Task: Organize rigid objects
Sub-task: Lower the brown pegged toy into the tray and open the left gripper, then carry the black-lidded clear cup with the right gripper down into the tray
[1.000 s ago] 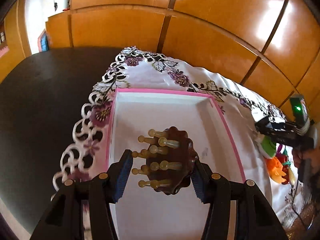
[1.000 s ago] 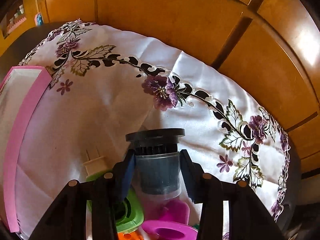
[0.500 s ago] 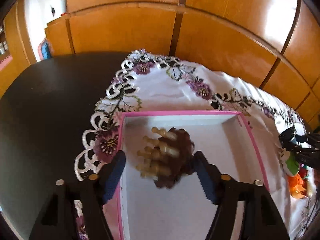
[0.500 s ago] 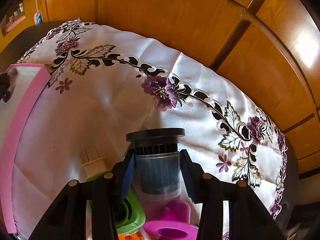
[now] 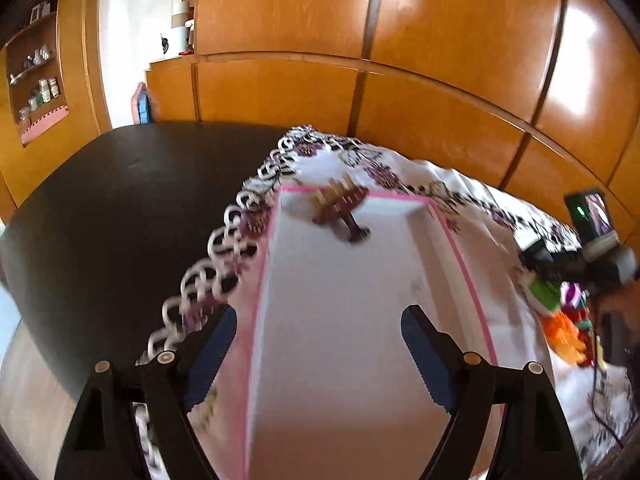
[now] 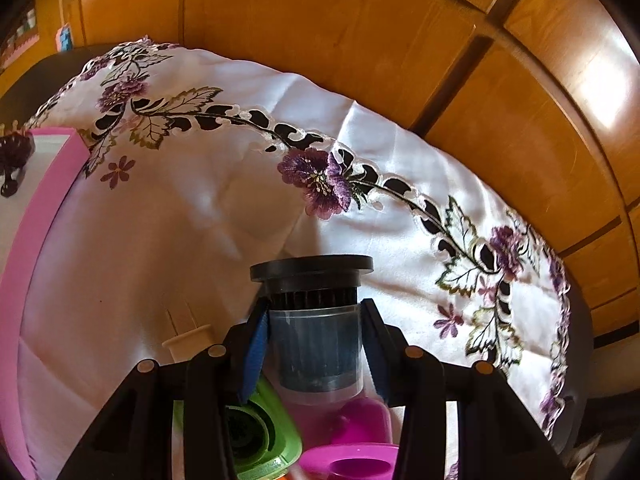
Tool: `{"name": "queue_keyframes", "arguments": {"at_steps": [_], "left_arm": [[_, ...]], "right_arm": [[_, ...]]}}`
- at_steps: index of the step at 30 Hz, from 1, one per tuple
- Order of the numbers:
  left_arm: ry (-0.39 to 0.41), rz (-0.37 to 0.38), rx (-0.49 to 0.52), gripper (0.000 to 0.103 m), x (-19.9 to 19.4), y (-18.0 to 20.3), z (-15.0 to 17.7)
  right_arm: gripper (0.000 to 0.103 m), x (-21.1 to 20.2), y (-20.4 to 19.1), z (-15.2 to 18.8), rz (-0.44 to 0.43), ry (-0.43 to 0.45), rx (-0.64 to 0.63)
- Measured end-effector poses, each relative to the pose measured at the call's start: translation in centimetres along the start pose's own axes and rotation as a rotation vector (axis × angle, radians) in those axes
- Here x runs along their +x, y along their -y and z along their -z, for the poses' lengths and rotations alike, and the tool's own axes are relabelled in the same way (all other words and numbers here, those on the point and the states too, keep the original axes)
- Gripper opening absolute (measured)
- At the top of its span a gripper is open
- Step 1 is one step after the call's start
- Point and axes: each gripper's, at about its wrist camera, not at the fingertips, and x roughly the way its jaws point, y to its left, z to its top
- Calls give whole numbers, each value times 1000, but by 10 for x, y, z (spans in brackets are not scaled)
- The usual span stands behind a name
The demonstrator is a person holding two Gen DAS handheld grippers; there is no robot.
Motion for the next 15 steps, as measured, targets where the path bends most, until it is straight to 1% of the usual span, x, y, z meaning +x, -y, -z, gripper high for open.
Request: {"name": "queue_keyframes", "arguments": {"at_steps": [2, 4, 6, 7, 9, 12, 15], "left_arm": [[0, 6, 8, 85, -11, 6, 10], [5, -3, 16, 85, -21, 12, 16], [0, 13, 16, 85, -28, 15, 20], [0, 18, 12, 85, -31, 15, 21], [2, 21, 9, 85, -36, 17, 22], [19, 6, 18, 85, -44, 19, 23], [28, 1, 6, 85, -50, 17, 24]], "right_arm": [[44, 3, 5, 1, -19, -4, 33], [43, 7, 12, 1, -58, -21, 94], [43, 10, 20, 3, -94, -29, 146], [43, 10, 20, 3, -94, -27, 152], [42, 8, 18, 4, -70, -23, 141], [42, 6, 14, 4, -32, -11, 132], [42, 3, 8, 5, 7, 5, 123]]}}
